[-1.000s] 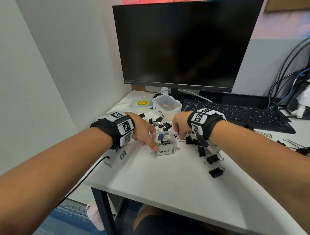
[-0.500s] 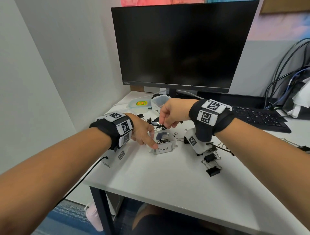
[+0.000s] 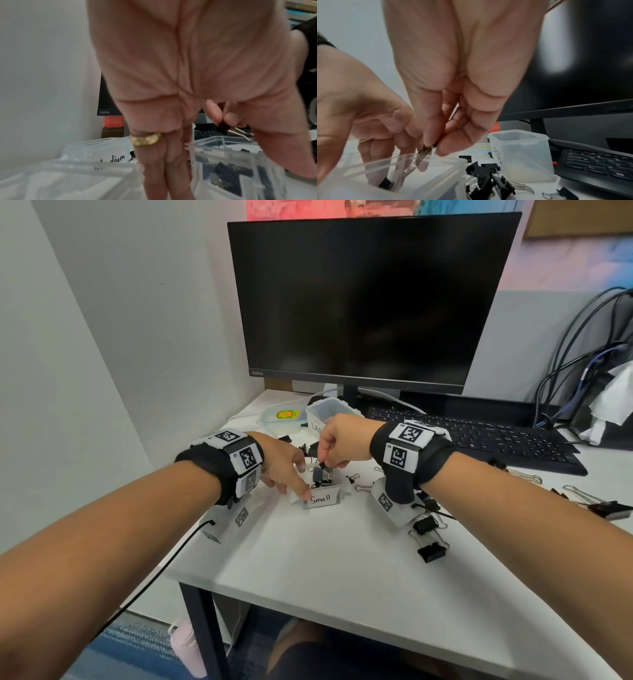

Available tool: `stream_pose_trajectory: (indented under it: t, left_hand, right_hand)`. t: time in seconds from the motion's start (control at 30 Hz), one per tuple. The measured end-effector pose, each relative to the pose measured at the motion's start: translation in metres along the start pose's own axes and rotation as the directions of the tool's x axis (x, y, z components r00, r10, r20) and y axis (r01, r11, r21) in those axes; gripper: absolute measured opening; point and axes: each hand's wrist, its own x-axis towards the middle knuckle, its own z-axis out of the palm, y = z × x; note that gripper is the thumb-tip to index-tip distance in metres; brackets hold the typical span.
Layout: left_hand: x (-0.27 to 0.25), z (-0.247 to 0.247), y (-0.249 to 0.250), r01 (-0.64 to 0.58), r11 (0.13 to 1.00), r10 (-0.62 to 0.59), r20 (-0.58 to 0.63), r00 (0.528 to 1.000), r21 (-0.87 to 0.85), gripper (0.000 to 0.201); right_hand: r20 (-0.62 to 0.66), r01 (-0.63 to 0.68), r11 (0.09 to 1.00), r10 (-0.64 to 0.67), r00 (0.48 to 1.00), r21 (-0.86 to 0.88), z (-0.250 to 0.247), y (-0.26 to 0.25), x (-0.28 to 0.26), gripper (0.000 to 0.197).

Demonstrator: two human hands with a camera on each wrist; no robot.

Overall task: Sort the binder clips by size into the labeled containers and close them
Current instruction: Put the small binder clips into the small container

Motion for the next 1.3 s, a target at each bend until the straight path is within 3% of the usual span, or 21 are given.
stream_pose_trajectory:
  t: [0.3, 0.43, 0.6, 0.87, 1.1, 1.3]
  left_hand:
    - [0.0, 0.0, 0.0, -0.023, 0.999, 0.024, -0.015, 1.0, 0.043, 0.062]
    - [-0.003, 0.001, 0.01, -0.082, 0.993, 0.083, -0.009, 0.997, 0.083, 0.051]
    - [-0.002, 0.005, 0.018, -0.124, 0.989, 0.121, 0.036, 0.992, 0.08, 0.054]
    - [0.001, 0.009, 0.012, -0.112, 0.994, 0.111, 0.05, 0.993, 0.012, 0.051]
    - [-0.003, 0.002, 0.01, -0.069, 0.993, 0.072, -0.034, 0.997, 0.093, 0.072]
    - [0.0, 0.002, 0.006, -0.07, 0.997, 0.071, -0.006, 0.997, 0.027, 0.068]
  right_hand:
    - [0.019, -0.004, 0.999, 0.005, 1.0, -0.05, -0.001, 0.006, 0.005, 0.019]
    - [0.023, -0.093, 0.987, 0.097, 0.995, -0.132, -0.01, 0.024, 0.003, 0.023]
    - [0.059, -0.154, 0.955, 0.174, 0.983, -0.252, -0.005, 0.045, 0.004, 0.024]
    - [0.214, -0.042, 0.93, 0.128, 0.969, -0.365, 0.005, 0.054, 0.015, 0.047]
    - [0.2, -0.006, 0.897, 0.105, 0.974, -0.442, 0.006, 0.052, 0.02, 0.044]
    - [0.222, 0.035, 0.892, 0.075, 0.972, -0.451, 0.007, 0.043, 0.022, 0.034]
